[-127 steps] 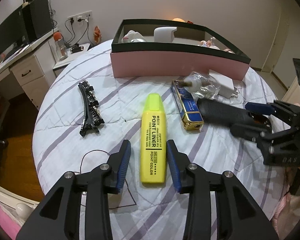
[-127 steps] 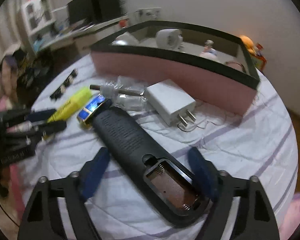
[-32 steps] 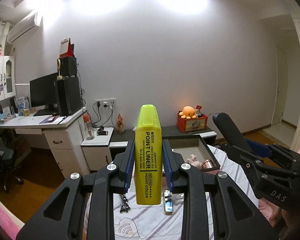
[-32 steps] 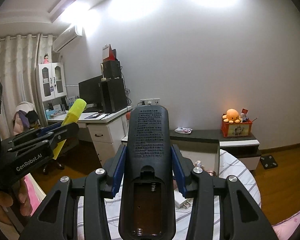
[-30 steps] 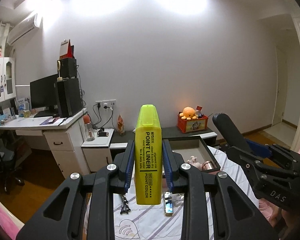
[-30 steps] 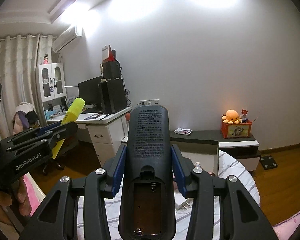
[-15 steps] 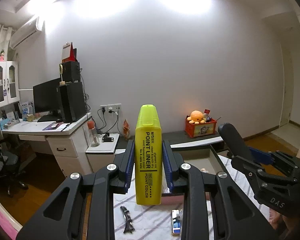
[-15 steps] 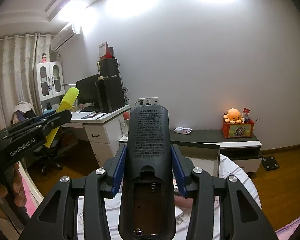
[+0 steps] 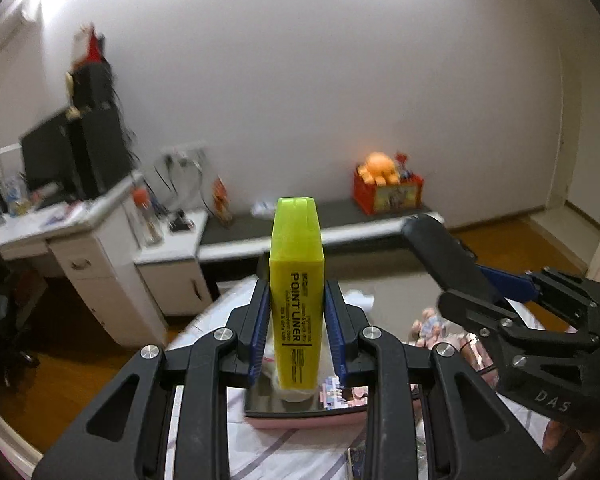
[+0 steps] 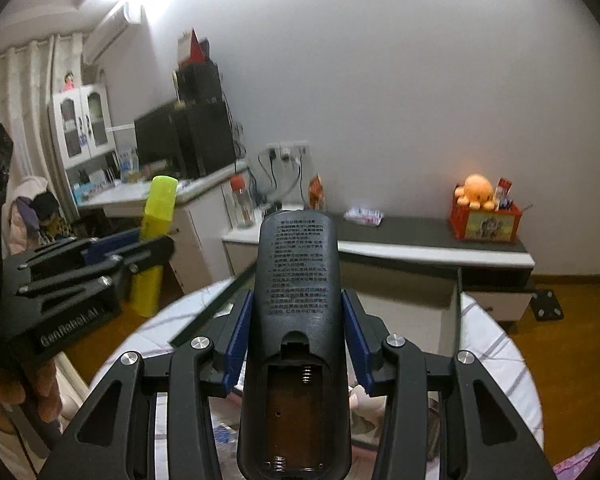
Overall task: Organize rigid objects
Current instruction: 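Lift the highlighter and remote and carry both over the pink box, then lower both held items into the pink box and open both tools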
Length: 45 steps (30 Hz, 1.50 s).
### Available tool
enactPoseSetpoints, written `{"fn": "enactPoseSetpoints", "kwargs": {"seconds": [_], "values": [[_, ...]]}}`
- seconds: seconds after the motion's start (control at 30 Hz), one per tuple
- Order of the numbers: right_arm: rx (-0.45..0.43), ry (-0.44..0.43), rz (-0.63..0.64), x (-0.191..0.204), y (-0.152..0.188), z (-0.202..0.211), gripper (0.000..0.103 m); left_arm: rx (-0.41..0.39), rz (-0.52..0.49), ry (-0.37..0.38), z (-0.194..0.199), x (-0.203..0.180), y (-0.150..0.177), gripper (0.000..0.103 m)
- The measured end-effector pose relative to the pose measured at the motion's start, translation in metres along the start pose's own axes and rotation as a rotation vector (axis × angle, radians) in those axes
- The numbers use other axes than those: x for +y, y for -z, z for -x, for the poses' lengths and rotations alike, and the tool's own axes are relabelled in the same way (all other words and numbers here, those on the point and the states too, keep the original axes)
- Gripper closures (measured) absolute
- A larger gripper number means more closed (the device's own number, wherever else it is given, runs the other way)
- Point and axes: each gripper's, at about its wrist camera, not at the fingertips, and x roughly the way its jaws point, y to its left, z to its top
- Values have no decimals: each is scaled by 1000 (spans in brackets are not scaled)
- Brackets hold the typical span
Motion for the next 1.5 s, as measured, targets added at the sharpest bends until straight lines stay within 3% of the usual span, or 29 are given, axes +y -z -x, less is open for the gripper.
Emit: {"fn": "enactPoseSetpoints", "kwargs": {"seconds": [0.13,0.37,0.63,0.83,0.93,1.13,1.2,1.37,1.5], "values": [[87,5,-3,-6,10,-34,58,102,-7,42,-44,-5,14,76],[195,27,-12,-23,27,-70,58,213,-23,69,-95,-10,29,76],[228,59,-18,-32,30,-77,57,242,-39,65,-107,-12,36,73],[214,80,-22,-37,24,-73,54,209,-13,27,-86,-5,34,41],[196,112,-30,-38,21,-67,36,191,-7,24,-73,0,34,33],[145,108,-48,-36,17,-36,34,109,14,-5,-23,8,30,28],[121,106,-46,-30,14,-21,23,60,34,-15,1,13,29,14],[21,96,-8,-4,10,39,21,-78,70,-71,74,25,30,7],[-70,91,15,21,10,91,19,-139,69,-101,119,26,34,4]]}}
